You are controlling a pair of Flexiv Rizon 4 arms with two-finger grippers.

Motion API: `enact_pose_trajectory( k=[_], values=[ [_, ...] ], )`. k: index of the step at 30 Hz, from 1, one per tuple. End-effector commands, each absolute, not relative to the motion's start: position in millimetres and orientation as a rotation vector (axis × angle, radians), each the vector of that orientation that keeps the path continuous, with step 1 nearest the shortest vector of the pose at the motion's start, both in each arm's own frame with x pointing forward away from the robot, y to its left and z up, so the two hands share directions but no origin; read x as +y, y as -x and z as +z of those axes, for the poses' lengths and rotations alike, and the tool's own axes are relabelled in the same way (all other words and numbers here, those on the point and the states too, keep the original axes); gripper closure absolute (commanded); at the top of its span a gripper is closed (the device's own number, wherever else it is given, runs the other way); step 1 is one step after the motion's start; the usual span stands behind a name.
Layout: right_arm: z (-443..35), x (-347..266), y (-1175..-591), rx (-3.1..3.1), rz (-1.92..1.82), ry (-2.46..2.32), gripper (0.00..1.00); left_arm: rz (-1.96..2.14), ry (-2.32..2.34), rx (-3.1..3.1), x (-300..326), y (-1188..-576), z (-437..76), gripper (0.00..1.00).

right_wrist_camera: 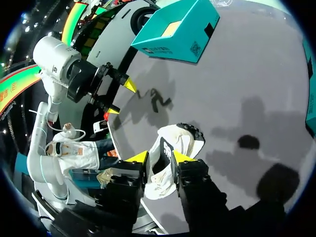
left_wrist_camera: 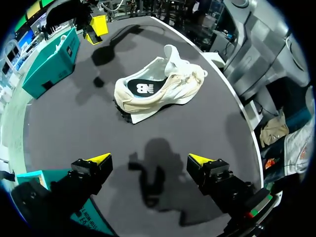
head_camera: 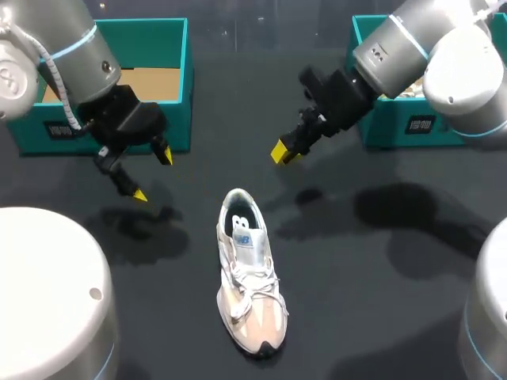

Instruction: Take the shoe out of the shoebox, open the shoe tongue, remove and reinsert the insole, then place the shoe into the shoebox

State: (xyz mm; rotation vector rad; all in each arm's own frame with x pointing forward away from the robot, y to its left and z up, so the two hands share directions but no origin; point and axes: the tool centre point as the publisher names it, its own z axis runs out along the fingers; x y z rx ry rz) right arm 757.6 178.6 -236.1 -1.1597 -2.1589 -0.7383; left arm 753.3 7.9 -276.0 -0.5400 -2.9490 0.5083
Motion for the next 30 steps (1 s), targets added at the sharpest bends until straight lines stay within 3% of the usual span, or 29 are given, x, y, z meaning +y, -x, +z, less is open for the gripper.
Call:
enact_pose_trajectory(
  k=[1,9,21,30],
  values=[
    [-217,177,-753,-2.256,-0.573,1.265,1.0,0.491,0.559,-2.932,24,-768,-262,0.0],
    [-198,187,-744,-2.258,-0.471,1.588,1.0,0.403,0.643,-2.894,51,-788,-251,0.0],
    [-198,187,-744,-2.258,-0.471,1.588,1.0,0.423,0.702,-2.867,53,-791,-250,0.0],
    [-228,260,-720,-2.489,-0.248,1.841,1.0,0.331,0.889,-2.828,93,-824,-246,0.0]
  ],
)
